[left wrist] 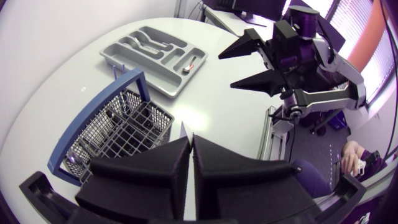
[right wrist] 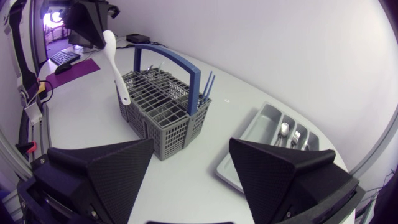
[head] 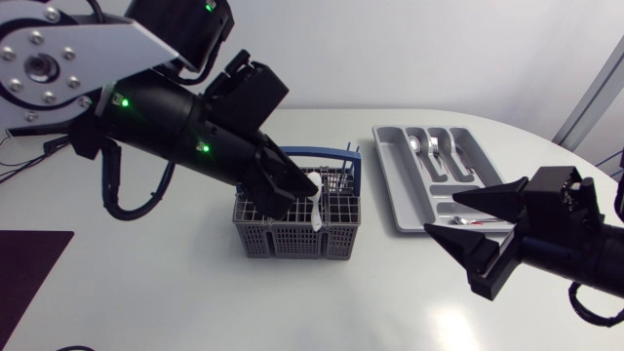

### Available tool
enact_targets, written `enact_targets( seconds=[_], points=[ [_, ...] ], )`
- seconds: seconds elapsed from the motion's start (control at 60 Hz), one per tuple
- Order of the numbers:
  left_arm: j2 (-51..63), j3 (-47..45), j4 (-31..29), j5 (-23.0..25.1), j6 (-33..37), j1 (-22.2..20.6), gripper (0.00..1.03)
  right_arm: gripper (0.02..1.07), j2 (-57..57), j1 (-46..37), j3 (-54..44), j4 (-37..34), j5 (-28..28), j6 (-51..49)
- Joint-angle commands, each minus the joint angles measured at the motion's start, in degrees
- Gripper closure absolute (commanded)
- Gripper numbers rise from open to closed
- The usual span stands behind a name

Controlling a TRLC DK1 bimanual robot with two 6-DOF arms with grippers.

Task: Unload the cutlery basket into the drawer organizer.

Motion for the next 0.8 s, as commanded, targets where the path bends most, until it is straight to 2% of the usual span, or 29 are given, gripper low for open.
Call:
enact_targets(
  seconds=[0.0, 0.183, 0.3, 0.533, 0.717, 0.783],
  points=[
    [1.02, 3.30, -1.87, 1.37, 5.59, -0.02, 0.96, 0.20, -0.26, -0.26, -0.56, 0.15, -2.77, -2.87],
    [1.90, 5.84, -6.62, 7.00, 12.45, -0.81, 0.96, 0.20, -0.18, -0.43, 0.67, -3.45, -13.49, -6.12],
    [3.83, 6.90, -9.78, 9.11, 16.58, -2.66, 0.96, 0.20, -0.09, 0.71, 1.46, -4.42, -17.36, -8.32],
    [7.26, 8.39, -15.67, 11.83, 24.75, -7.93, 0.96, 0.20, 1.05, 7.65, 2.07, -4.42, -17.89, -10.78],
    [9.28, 10.59, -17.25, 13.24, 27.04, -8.98, 0.96, 0.21, 2.99, 11.52, 2.86, -4.51, -17.80, -10.95],
    [9.98, 11.65, -17.96, 13.85, 27.56, -8.90, 0.96, 0.28, 3.69, 12.93, 2.86, -4.51, -17.80, -11.39]
  ],
)
